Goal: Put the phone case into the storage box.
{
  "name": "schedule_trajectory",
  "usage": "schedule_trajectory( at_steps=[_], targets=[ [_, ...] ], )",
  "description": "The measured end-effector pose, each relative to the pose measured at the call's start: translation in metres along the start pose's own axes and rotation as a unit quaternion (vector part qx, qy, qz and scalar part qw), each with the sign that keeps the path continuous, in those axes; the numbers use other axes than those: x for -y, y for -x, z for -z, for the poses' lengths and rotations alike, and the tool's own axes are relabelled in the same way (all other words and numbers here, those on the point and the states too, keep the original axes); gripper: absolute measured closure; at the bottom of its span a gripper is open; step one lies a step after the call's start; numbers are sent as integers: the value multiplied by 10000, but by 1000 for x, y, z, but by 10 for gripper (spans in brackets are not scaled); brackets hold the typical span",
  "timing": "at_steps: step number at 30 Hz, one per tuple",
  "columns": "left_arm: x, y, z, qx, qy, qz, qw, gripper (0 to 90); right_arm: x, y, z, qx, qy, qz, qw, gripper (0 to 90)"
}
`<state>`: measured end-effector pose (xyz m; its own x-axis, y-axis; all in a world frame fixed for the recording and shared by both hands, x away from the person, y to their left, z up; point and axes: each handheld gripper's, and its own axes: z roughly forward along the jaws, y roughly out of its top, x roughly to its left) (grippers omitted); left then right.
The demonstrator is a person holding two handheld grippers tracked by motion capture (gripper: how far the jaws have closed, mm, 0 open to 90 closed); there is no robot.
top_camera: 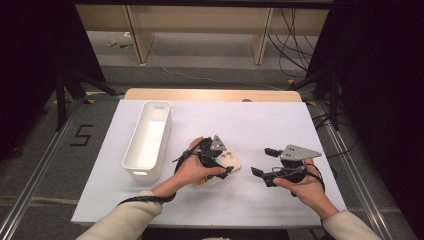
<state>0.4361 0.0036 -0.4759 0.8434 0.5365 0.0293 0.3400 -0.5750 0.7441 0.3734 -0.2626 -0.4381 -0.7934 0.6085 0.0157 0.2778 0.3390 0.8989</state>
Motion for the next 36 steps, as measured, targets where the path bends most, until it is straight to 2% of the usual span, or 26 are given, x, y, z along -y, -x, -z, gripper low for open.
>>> schedule_trajectory(
  at_steps=[6,18,36],
  targets=[
    [-5,3,-10,2,-117,-9,9999,1,0,0,0,-3,0,-9,10000,149],
    [-15,7,-31,-16,-335,-72,9994,0,0,1,1,-11,25,-25,10000,149],
    [-16,4,-39,68,-464,-93,9989,31,0,1,1,-10,14,-26,10000,149]
  ],
)
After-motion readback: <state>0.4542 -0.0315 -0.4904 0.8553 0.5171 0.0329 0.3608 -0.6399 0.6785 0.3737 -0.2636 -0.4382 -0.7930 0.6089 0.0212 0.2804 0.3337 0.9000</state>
